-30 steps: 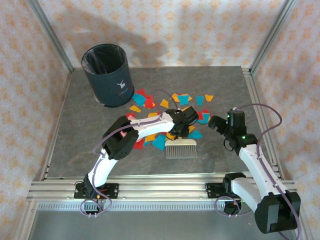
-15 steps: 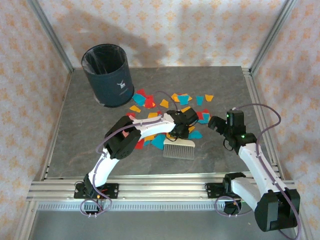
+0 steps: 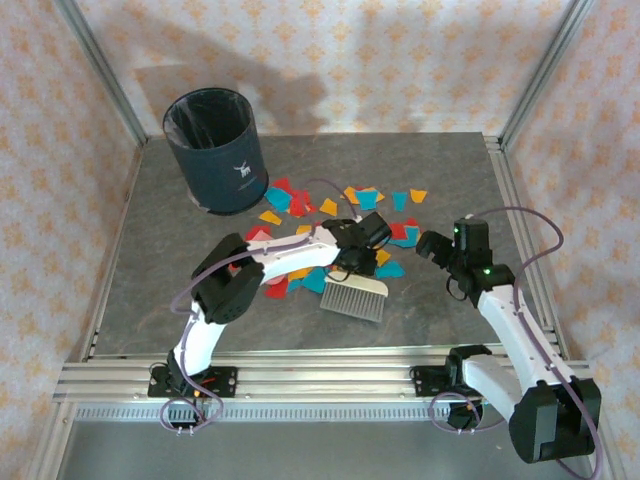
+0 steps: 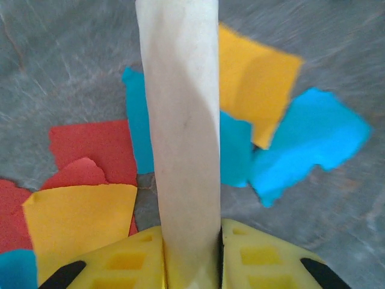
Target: Sweep away the paper scraps from the table
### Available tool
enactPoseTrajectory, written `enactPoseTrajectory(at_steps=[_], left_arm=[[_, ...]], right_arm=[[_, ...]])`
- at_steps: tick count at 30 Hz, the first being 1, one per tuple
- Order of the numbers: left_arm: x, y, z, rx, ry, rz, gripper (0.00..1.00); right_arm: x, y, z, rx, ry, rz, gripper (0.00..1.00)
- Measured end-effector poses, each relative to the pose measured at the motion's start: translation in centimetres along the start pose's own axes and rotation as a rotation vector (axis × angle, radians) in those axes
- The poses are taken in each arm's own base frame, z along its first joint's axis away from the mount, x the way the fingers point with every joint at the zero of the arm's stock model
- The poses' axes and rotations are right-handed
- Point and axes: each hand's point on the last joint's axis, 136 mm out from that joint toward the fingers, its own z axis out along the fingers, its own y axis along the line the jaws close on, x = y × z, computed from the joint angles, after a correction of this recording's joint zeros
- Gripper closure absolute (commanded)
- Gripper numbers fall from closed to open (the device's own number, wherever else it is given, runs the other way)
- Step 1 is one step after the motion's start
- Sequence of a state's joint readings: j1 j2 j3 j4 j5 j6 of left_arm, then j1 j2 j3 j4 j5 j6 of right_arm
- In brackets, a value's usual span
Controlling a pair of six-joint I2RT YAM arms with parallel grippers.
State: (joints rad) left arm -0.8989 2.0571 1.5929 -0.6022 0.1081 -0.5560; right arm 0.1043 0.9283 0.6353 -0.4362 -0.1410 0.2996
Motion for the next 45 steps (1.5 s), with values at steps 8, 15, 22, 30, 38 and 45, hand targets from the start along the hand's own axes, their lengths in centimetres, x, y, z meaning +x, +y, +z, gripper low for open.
enactPoseTrajectory(at_steps=[8, 15, 22, 30, 38, 45], left_arm=[[-3.6, -0.3, -8.3, 0.132, -0.273, 0.15, 0.76], [-4.7, 3.3, -9.3, 0.177, -0.411, 0.286, 0.75], [-3.6, 3.5, -8.5, 0.206, -0.445, 0.47, 0.75], [-4.0, 1.6, -10.6, 0.285, -0.512, 0.593, 0.75], [-3.6, 0.8, -11.1, 0.327, -0.515, 0.641, 0.74], [-3.4, 1.1, -11.0, 0.335, -0.501, 0.64, 0.75]], right_arm=[[-1.4, 3.1, -1.2, -0.129, 0.017, 0.03, 0.03], [-1.6, 7.5, -1.9, -0.328, 0.102, 0.062, 0.15], [-1.5, 12.3, -4.1, -0.568, 0.142, 0.031, 0.36], [-0.7, 15.9, -5.1, -0.705, 0.193, -0.022, 0.41], [0.0, 18.5, -5.7, -0.763, 0.234, -0.085, 0.44], [0.0, 19.7, -5.5, -0.774, 0.249, -0.117, 0.49]])
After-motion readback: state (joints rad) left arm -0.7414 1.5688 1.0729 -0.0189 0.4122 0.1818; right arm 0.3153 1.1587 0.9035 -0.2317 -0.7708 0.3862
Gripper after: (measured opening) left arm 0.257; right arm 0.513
